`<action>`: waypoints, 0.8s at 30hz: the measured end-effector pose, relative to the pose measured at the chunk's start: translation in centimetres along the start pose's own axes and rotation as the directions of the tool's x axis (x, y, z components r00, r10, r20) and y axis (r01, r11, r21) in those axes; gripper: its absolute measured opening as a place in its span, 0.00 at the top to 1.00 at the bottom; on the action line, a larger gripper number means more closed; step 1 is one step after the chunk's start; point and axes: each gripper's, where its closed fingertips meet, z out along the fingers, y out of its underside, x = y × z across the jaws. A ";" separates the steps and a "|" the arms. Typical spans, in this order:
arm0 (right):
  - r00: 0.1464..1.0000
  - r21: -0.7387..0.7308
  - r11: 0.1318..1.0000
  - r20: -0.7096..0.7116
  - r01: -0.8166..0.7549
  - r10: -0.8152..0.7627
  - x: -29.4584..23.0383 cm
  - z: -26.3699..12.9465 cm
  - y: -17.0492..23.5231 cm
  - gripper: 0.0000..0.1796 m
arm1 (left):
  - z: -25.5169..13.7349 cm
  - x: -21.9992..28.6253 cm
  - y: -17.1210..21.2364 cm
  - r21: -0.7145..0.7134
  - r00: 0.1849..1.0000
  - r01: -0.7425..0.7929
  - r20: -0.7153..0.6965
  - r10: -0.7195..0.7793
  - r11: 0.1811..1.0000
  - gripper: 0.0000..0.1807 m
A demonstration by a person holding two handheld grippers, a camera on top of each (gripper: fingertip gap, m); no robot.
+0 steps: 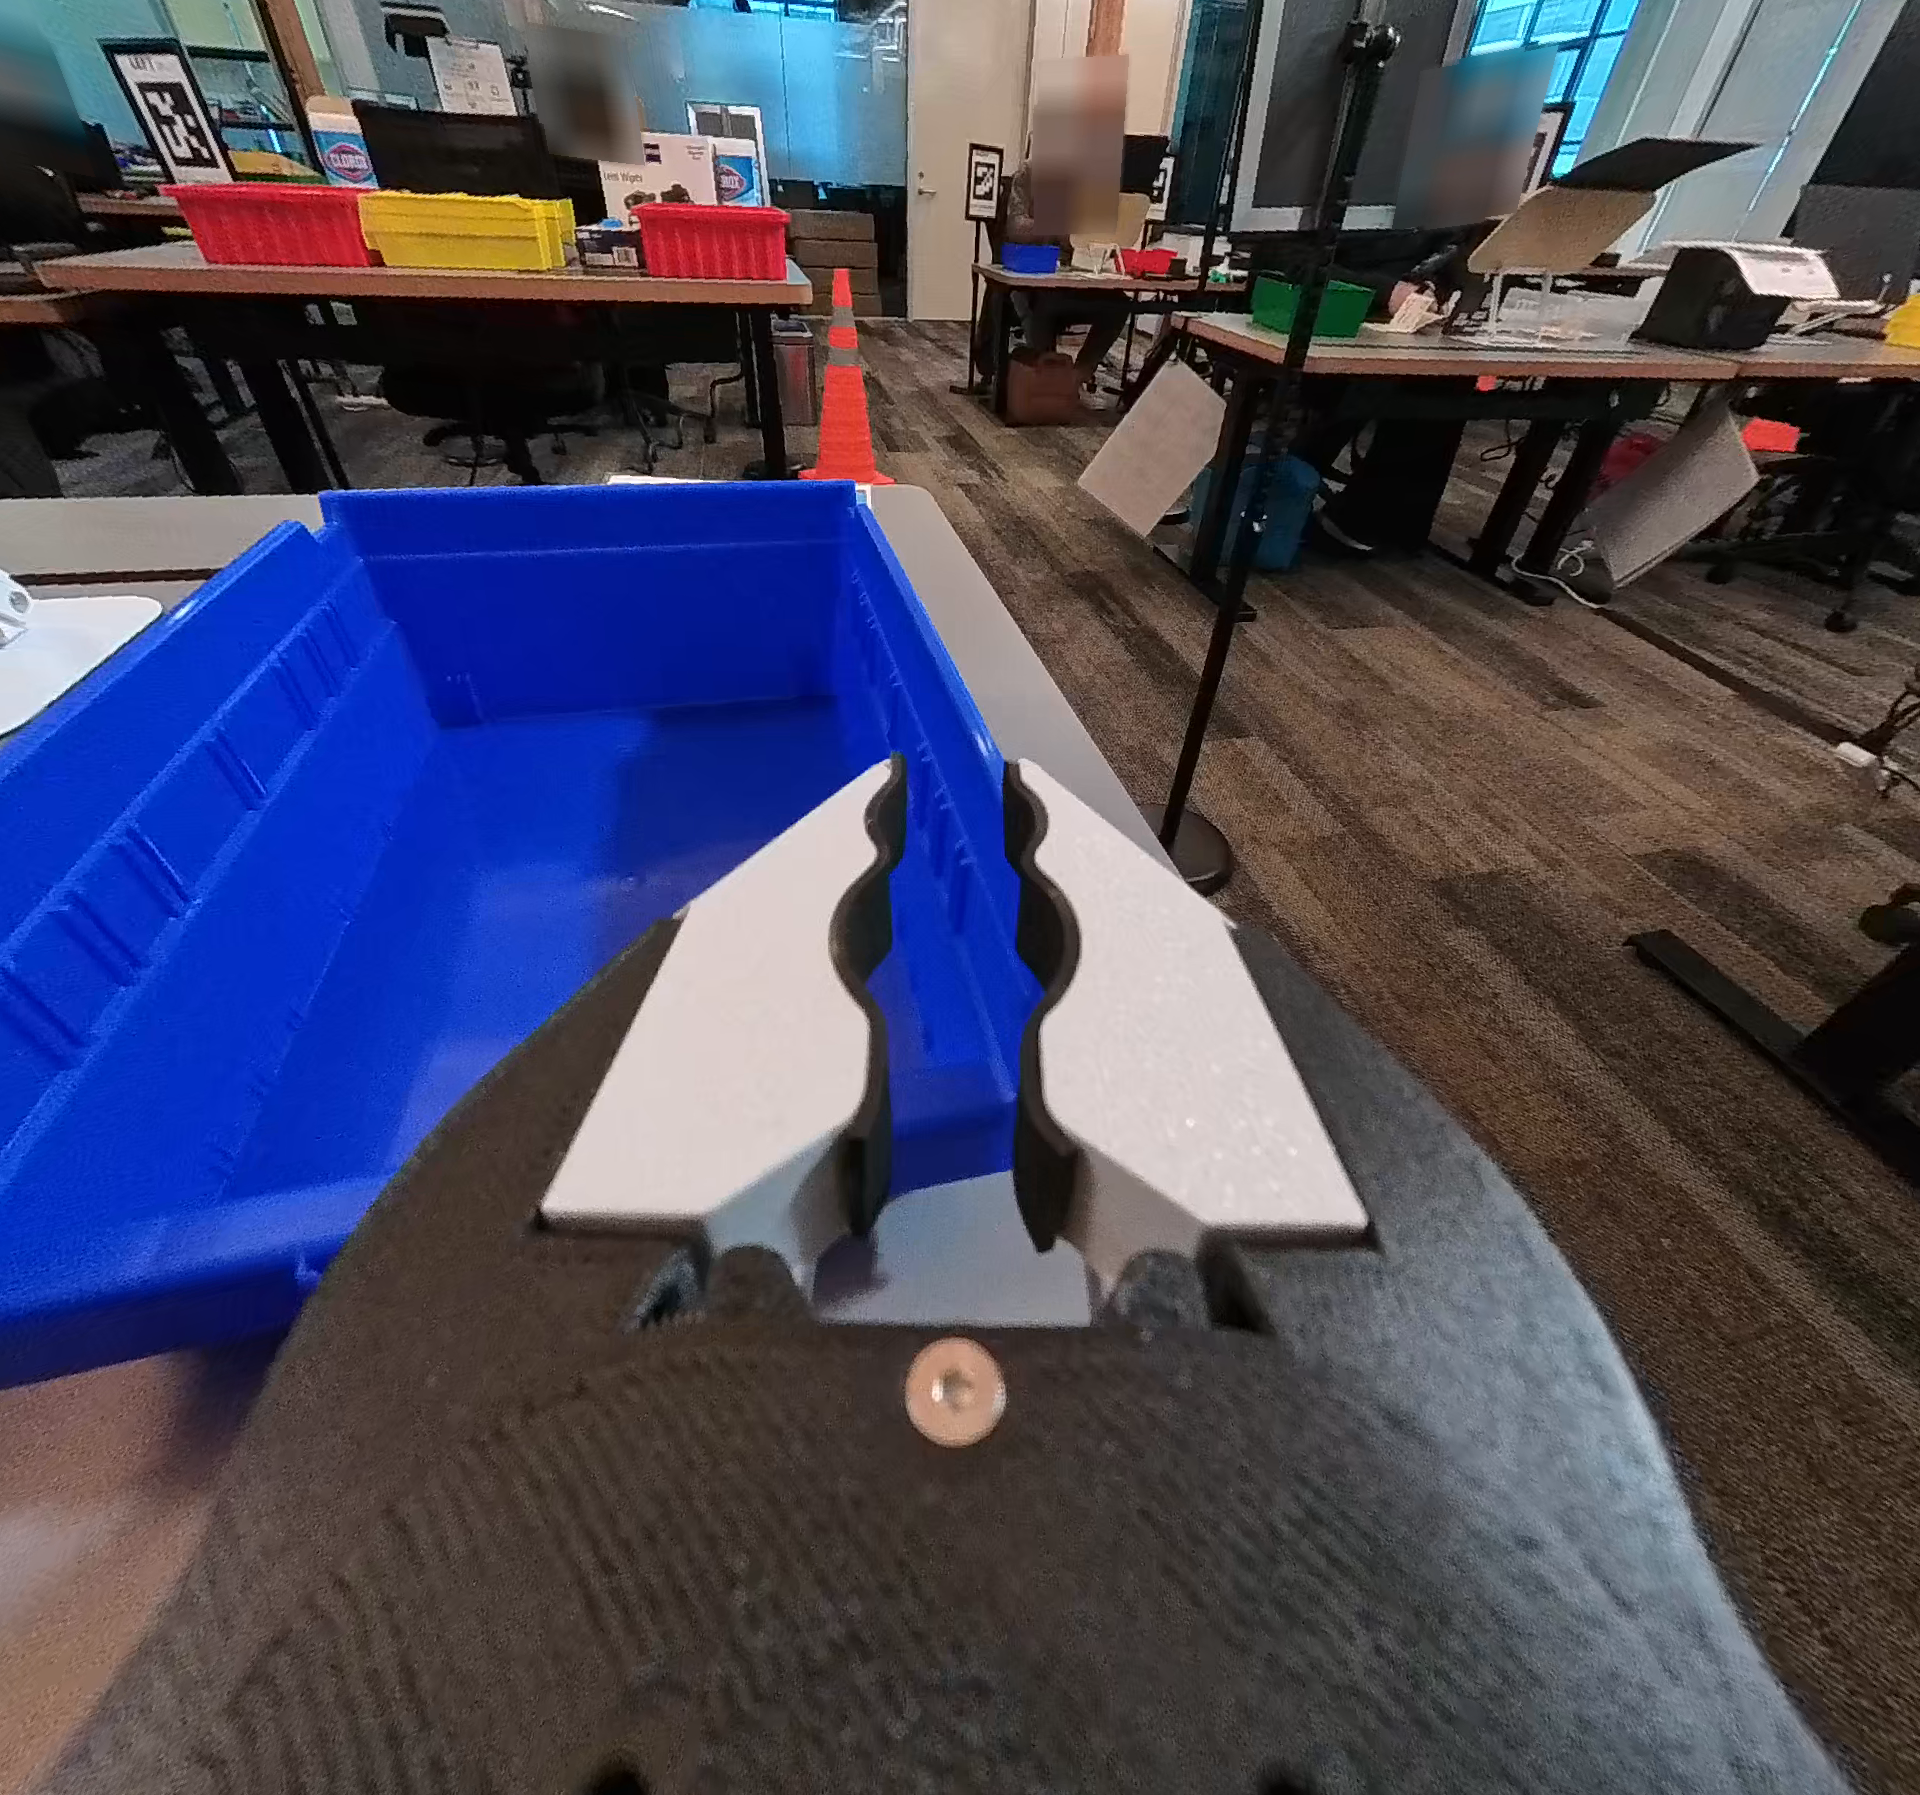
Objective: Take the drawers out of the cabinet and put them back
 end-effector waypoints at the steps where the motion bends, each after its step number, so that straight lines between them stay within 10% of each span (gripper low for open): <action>1: 1.000 0.002 1.000 0.000 -0.006 0.006 0.0 0.0 0.0 0.90 | 0.5 -1.8 1.0 -0.045 0.998 -0.030 0.062 0.033 0.999 0.77; 6: 1.000 -0.005 1.000 0.014 -0.021 0.021 -0.4 0.3 0.1 0.90 | 2.3 -5.4 6.3 -0.306 0.989 -0.009 0.139 0.054 0.952 0.88; 24: 0.993 0.253 0.968 0.112 0.000 -0.029 -6.8 0.9 -10.0 0.92 | -2.6 -7.9 6.7 -0.333 0.981 0.043 0.191 0.023 0.942 1.00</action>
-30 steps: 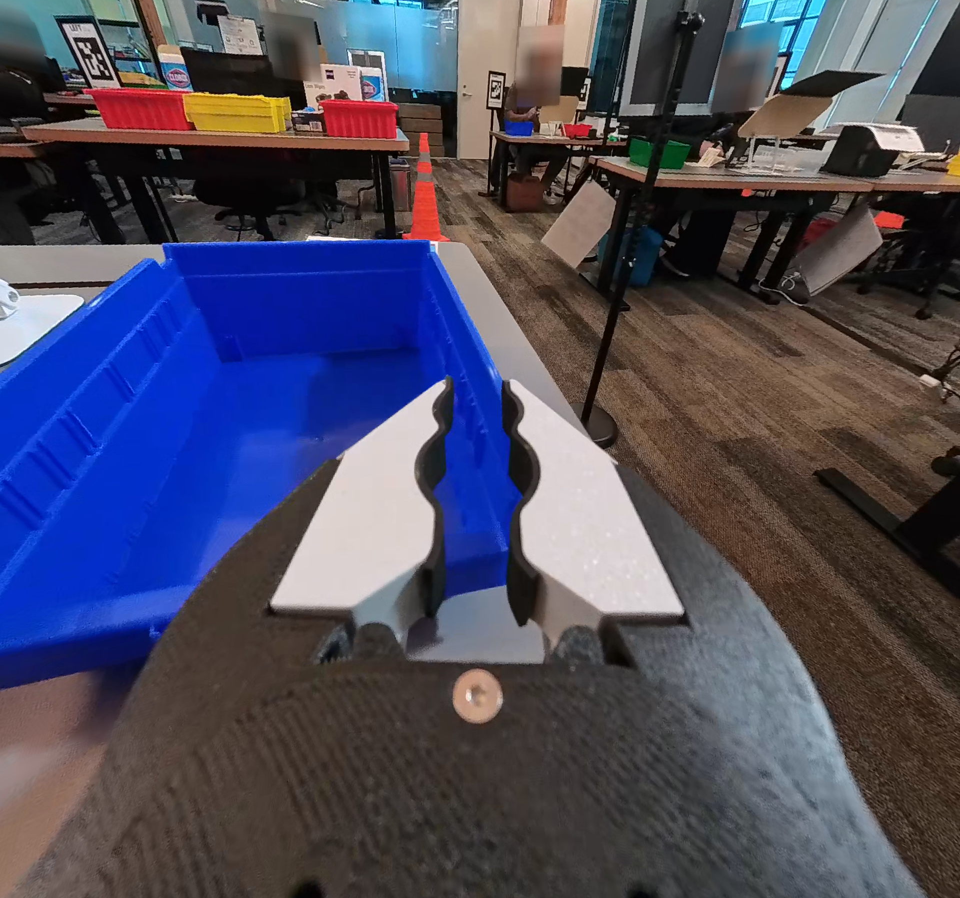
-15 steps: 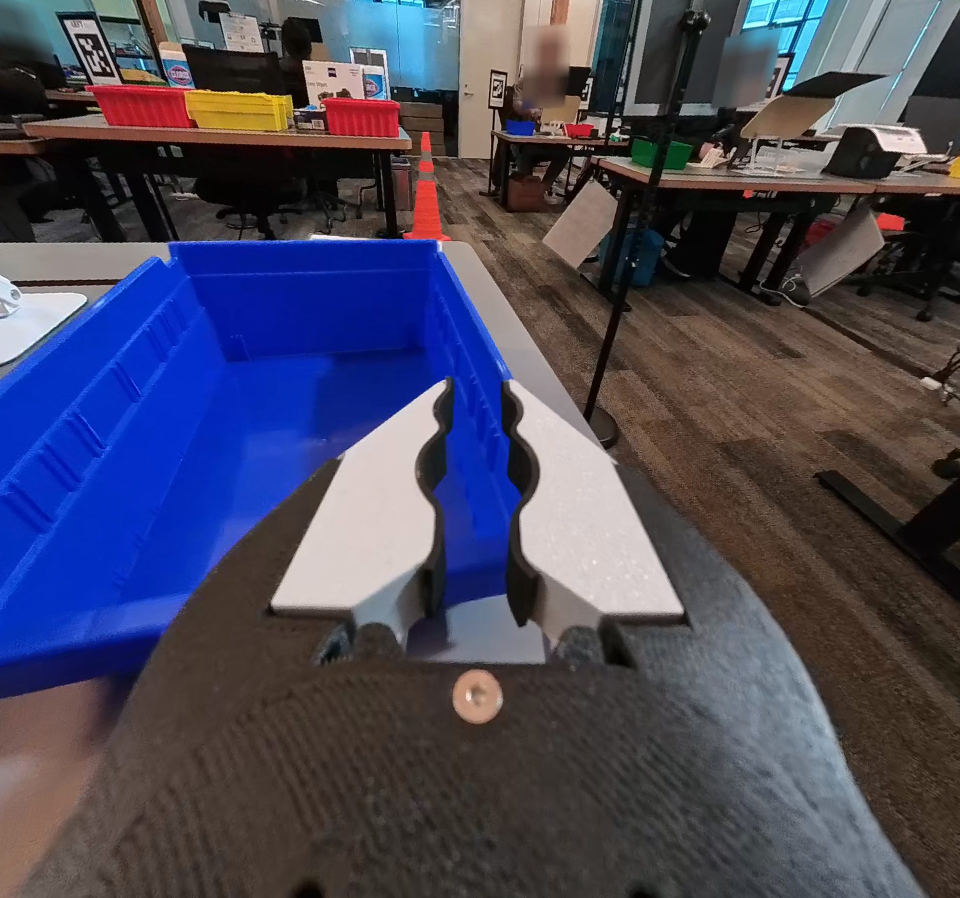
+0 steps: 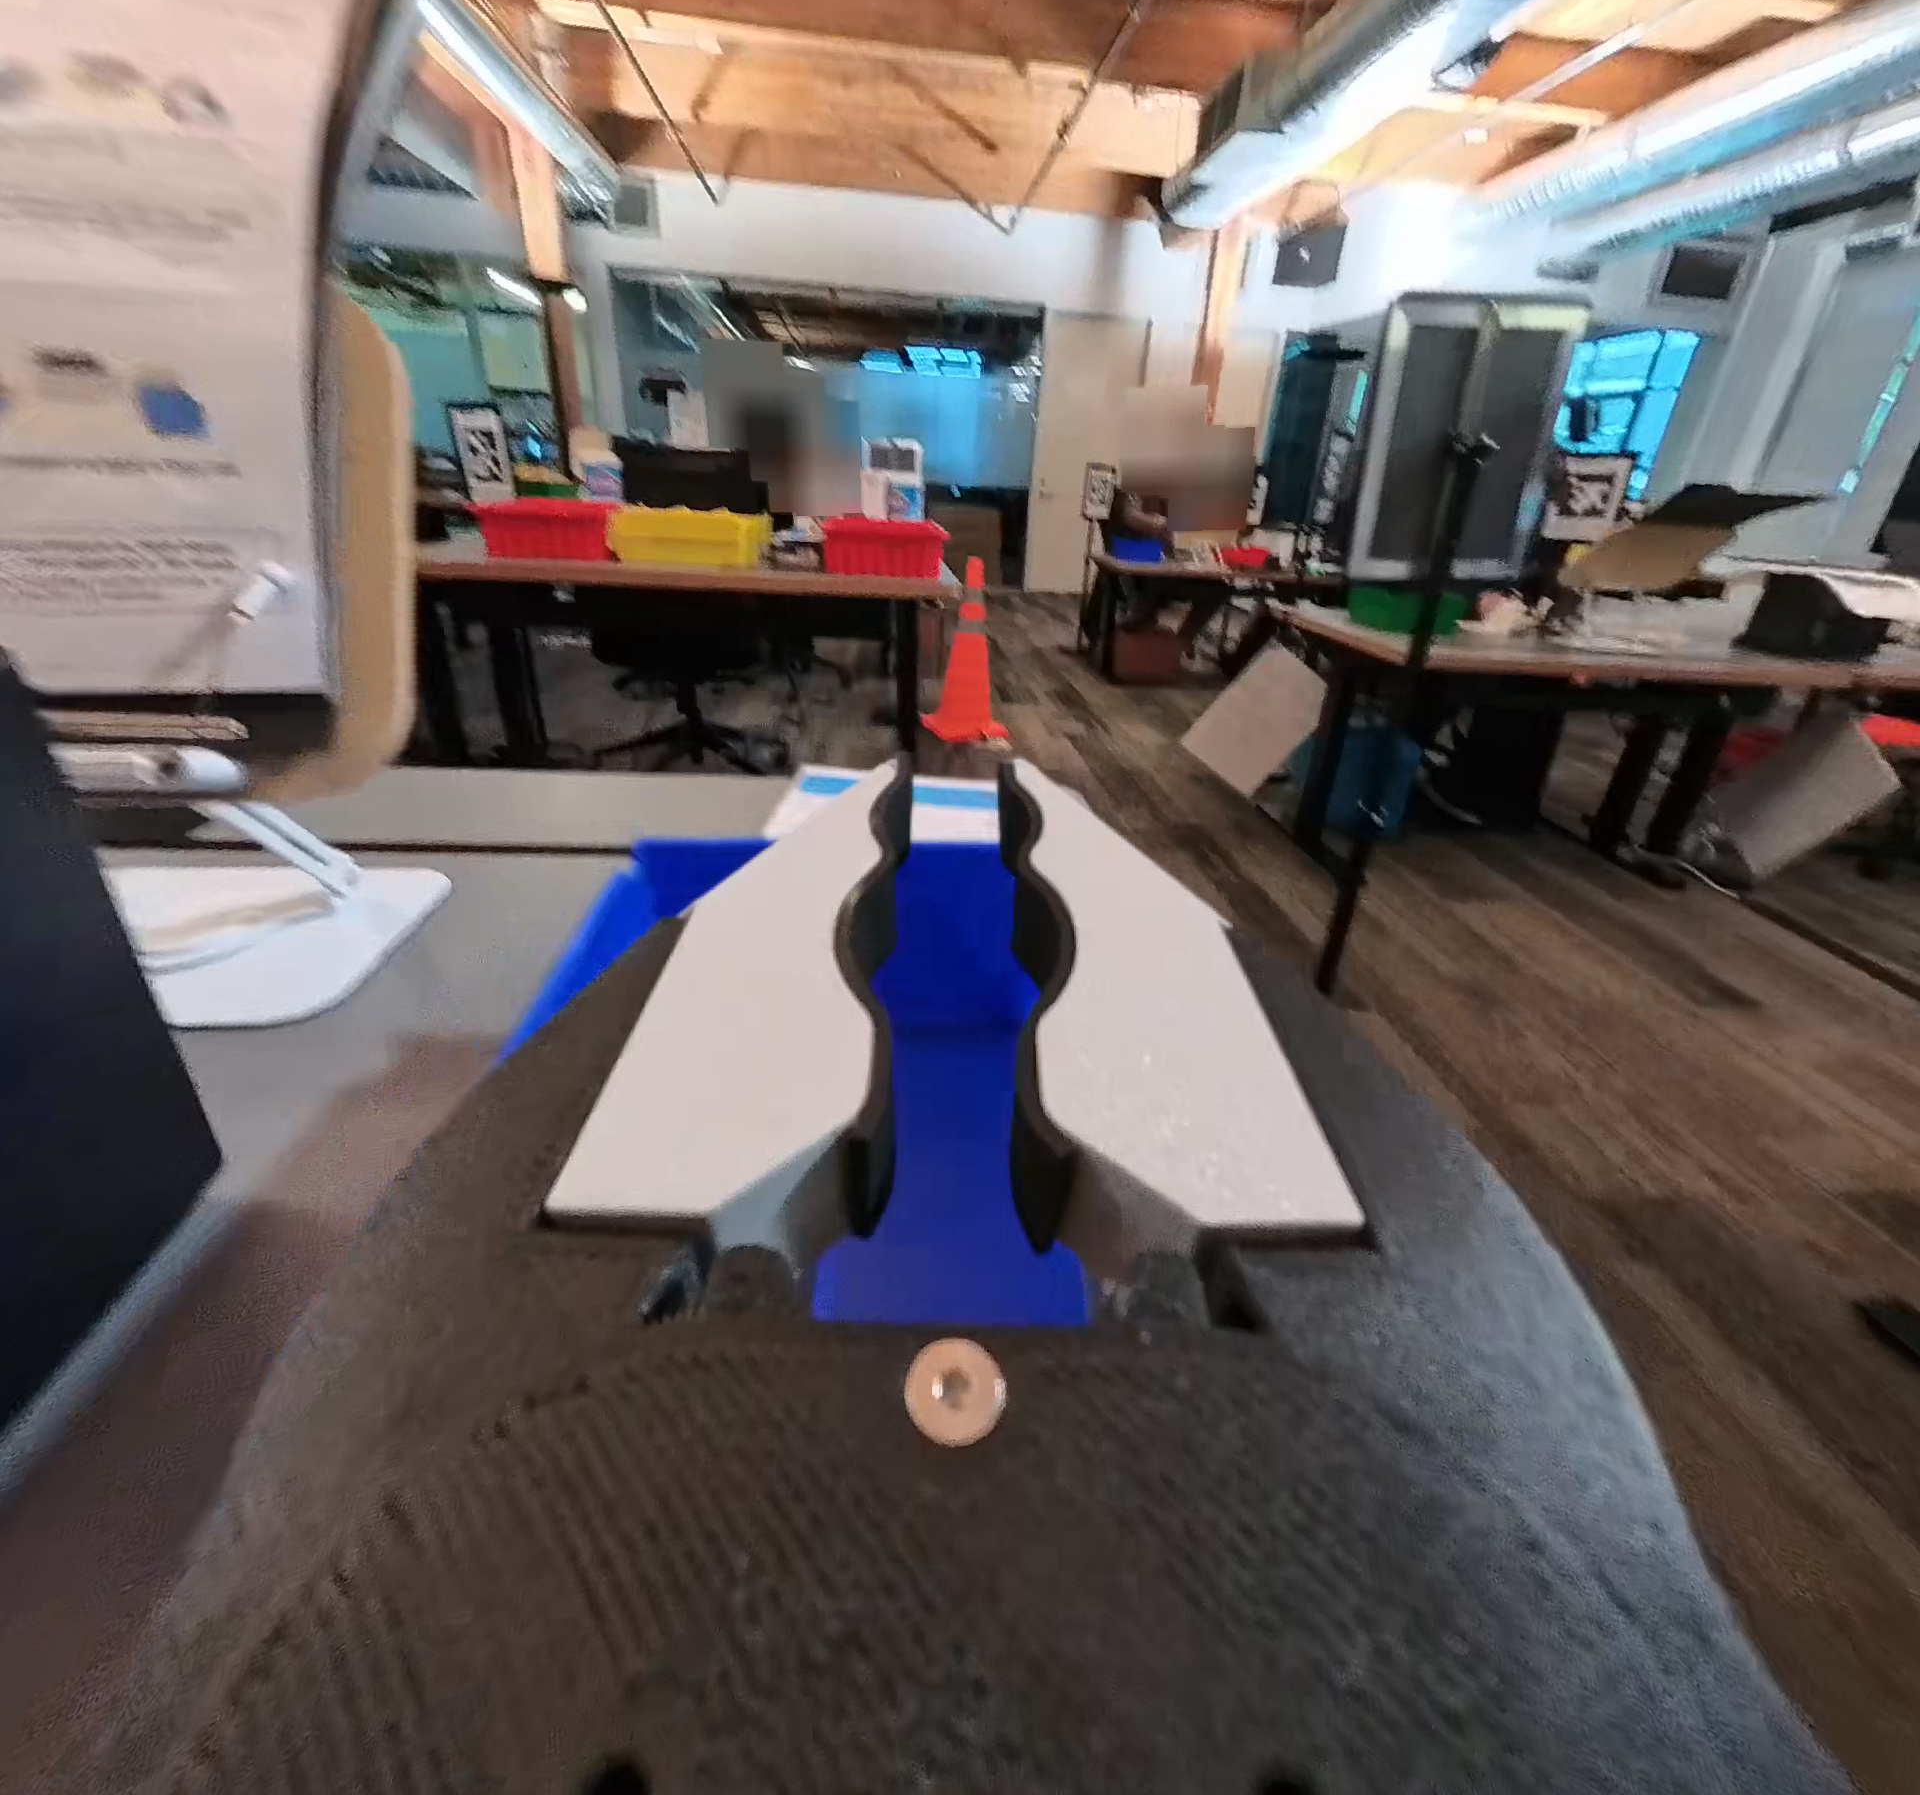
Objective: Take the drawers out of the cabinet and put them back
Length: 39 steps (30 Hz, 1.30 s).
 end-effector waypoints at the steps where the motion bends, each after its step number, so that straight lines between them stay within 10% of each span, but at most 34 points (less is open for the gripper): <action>1: 1.000 0.027 1.000 0.027 -0.015 0.014 -1.2 0.2 -0.9 0.92 | -0.2 -0.1 0.1 -0.002 1.000 0.008 -0.004 -0.008 1.000 1.00; 10: 0.907 0.147 0.973 0.409 -0.179 0.105 -16.2 -1.1 -6.9 1.00 | -0.8 2.1 0.3 0.030 0.989 -0.075 -0.125 0.078 0.997 0.97; 16: 0.654 0.147 0.930 0.747 -0.336 0.119 -33.3 -10.9 -7.3 1.00 | -1.7 4.6 0.0 -0.023 0.923 0.004 -0.383 -0.013 1.000 0.75; 21: 0.443 0.139 0.979 0.895 -0.150 -0.059 -45.1 -19.4 -1.7 1.00 | -3.2 3.7 -1.5 0.012 0.862 0.083 -0.503 -0.066 0.996 0.80; 39: 0.299 -0.202 0.978 0.938 0.061 0.175 -48.2 -20.7 6.2 1.00 | -0.7 -6.6 0.6 -0.118 0.999 -0.017 -0.036 0.013 0.993 0.77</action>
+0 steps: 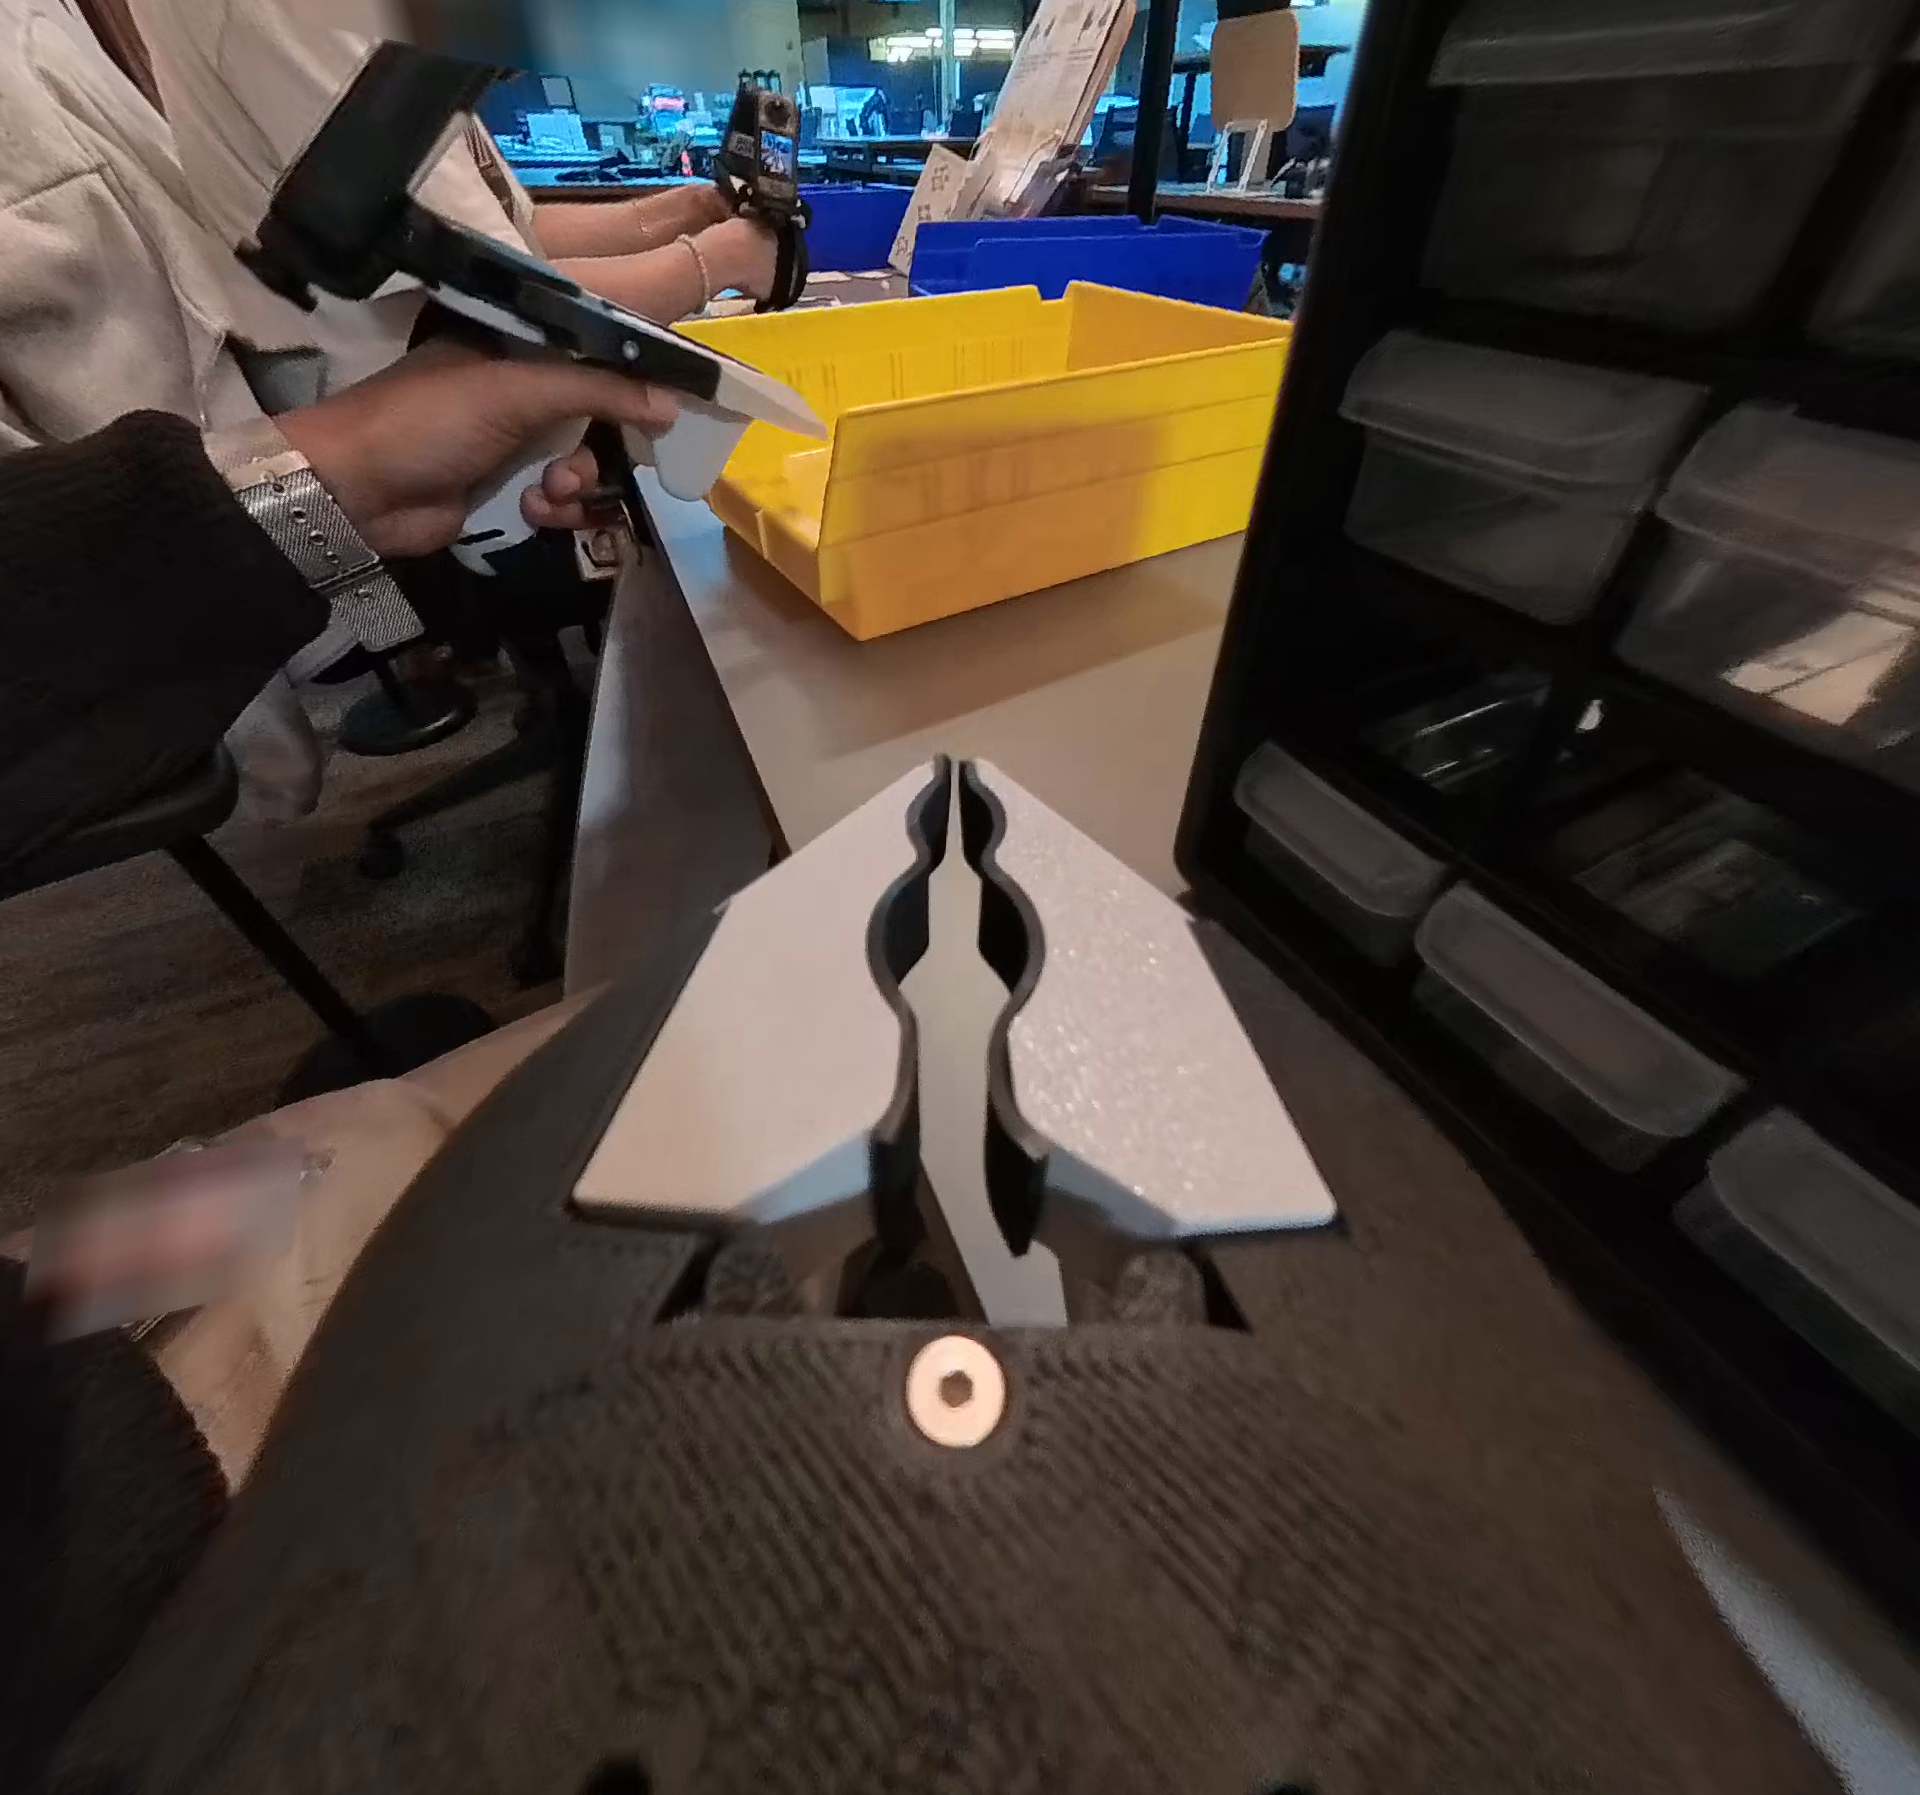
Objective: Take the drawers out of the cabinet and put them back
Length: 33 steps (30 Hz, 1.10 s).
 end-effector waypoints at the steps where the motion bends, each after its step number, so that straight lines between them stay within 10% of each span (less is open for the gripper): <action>1: 1.000 -0.007 1.000 0.006 -0.004 0.004 -0.2 0.1 0.1 1.00 | 0.1 0.3 0.1 -0.017 1.000 0.002 -0.006 -0.002 1.000 0.77; 33: 0.991 0.139 0.990 -0.137 0.010 0.009 0.9 -1.7 -2.9 1.00 | -1.0 -4.6 -0.8 -0.040 0.975 -0.033 0.218 0.041 0.999 0.75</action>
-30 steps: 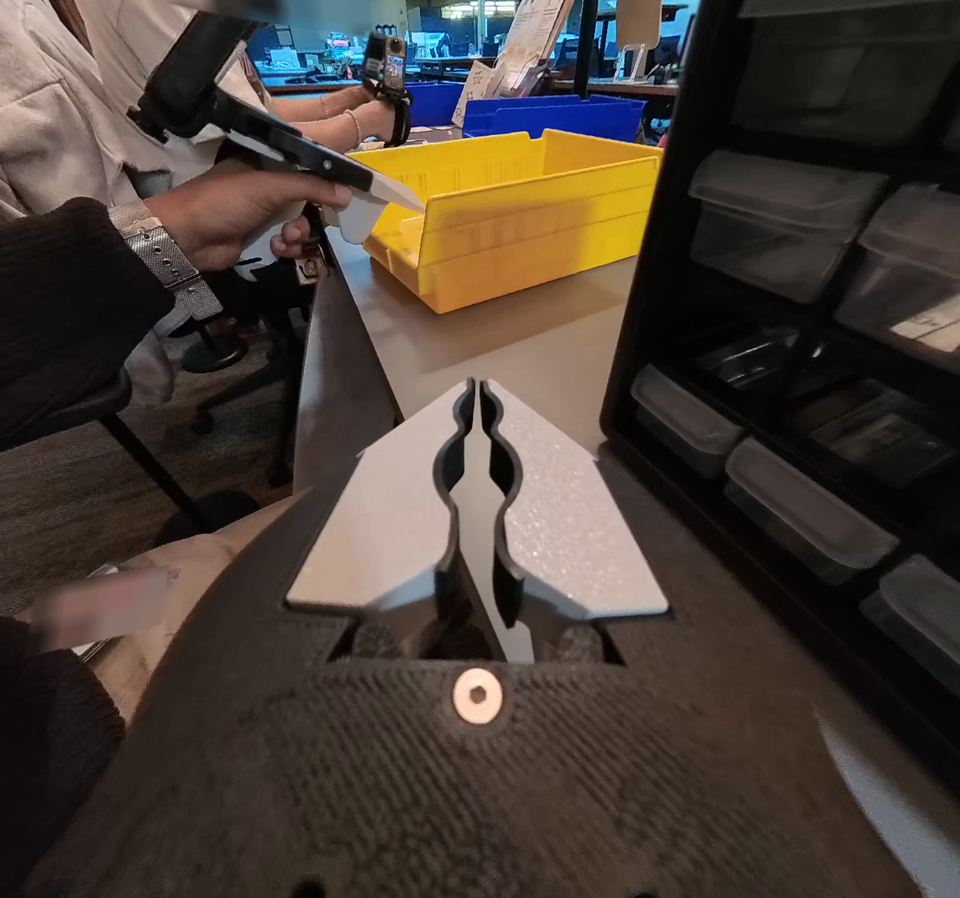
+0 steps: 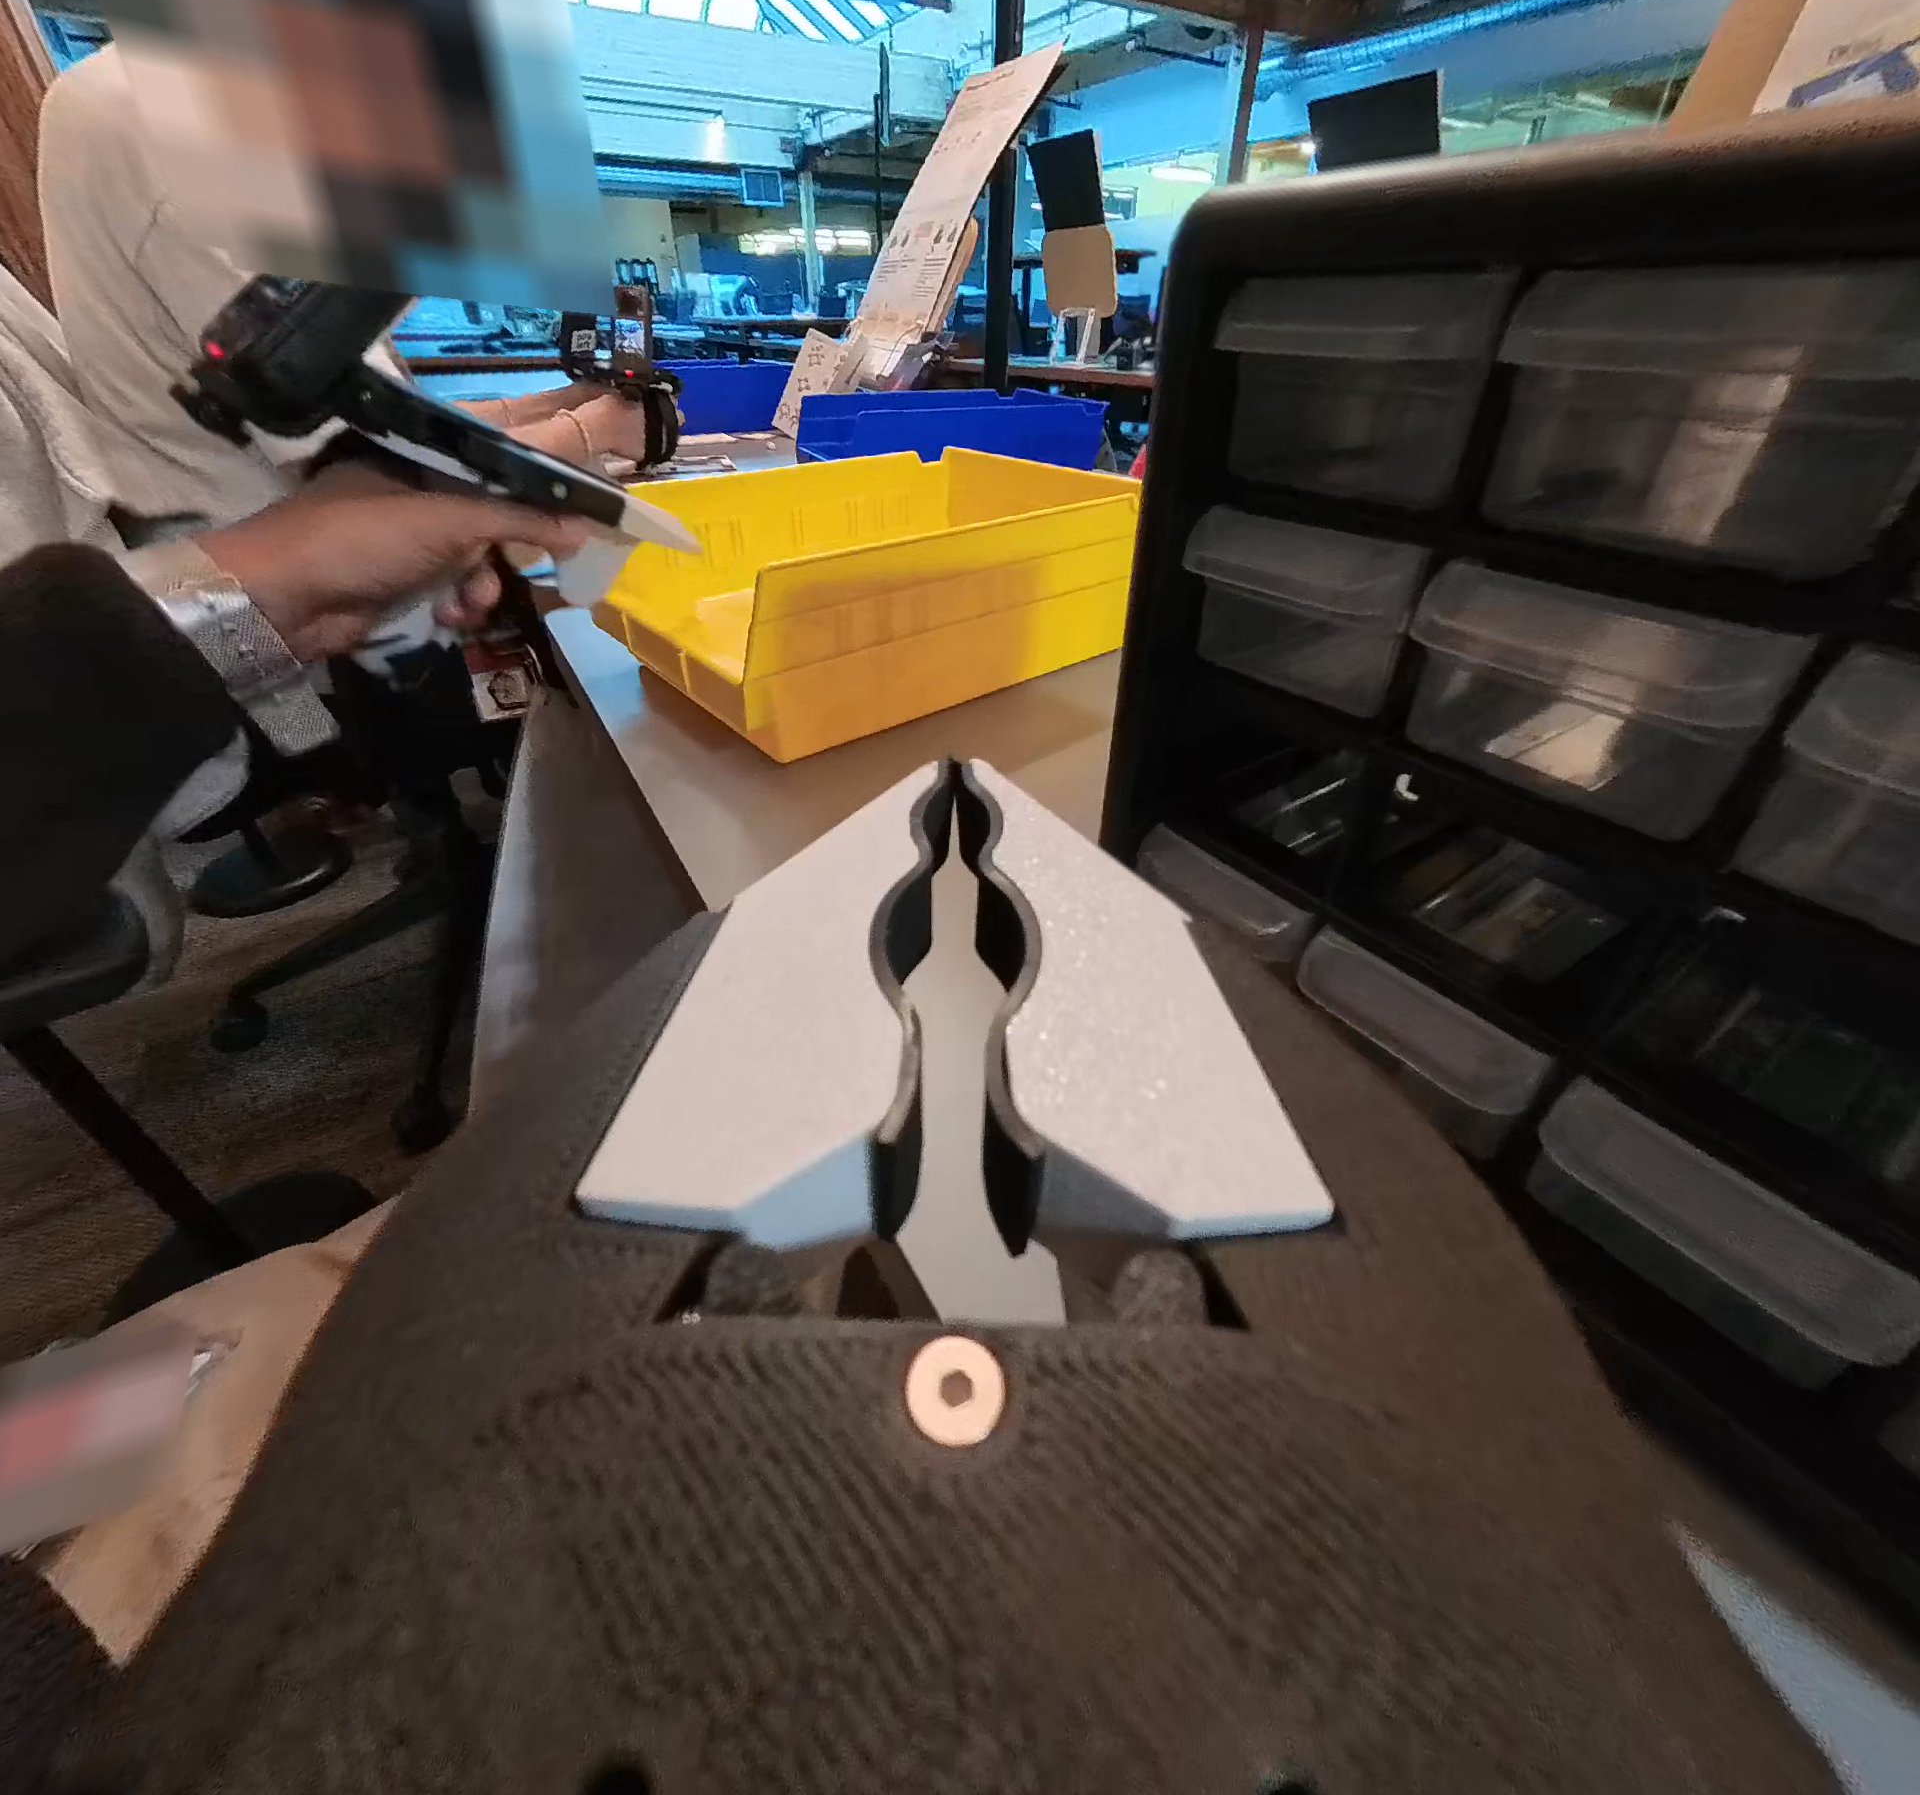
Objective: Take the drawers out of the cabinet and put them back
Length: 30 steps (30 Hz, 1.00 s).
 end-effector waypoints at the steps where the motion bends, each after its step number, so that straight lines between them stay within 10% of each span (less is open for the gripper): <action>1: 1.000 -0.008 1.000 -0.007 0.002 -0.002 0.2 0.0 0.3 1.00 | 0.1 -1.2 -0.2 -0.019 0.998 -0.035 0.050 0.036 0.999 0.75; 11: 0.998 -0.057 0.998 -0.068 0.012 -0.016 1.3 0.1 2.1 1.00 | 6.2 2.6 0.8 -0.412 0.992 -0.021 -0.124 -0.034 0.911 0.67; 15: 0.998 -0.067 0.997 -0.058 -0.026 0.022 1.2 0.1 2.5 1.00 | 7.2 0.0 1.5 -0.422 0.990 -0.117 0.022 0.139 0.899 0.72; 30: 0.994 -0.072 0.991 -0.017 -0.109 0.108 0.9 -0.1 2.3 1.00 | 7.7 -0.3 3.2 -0.475 0.997 -0.023 -0.072 -0.013 0.880 0.91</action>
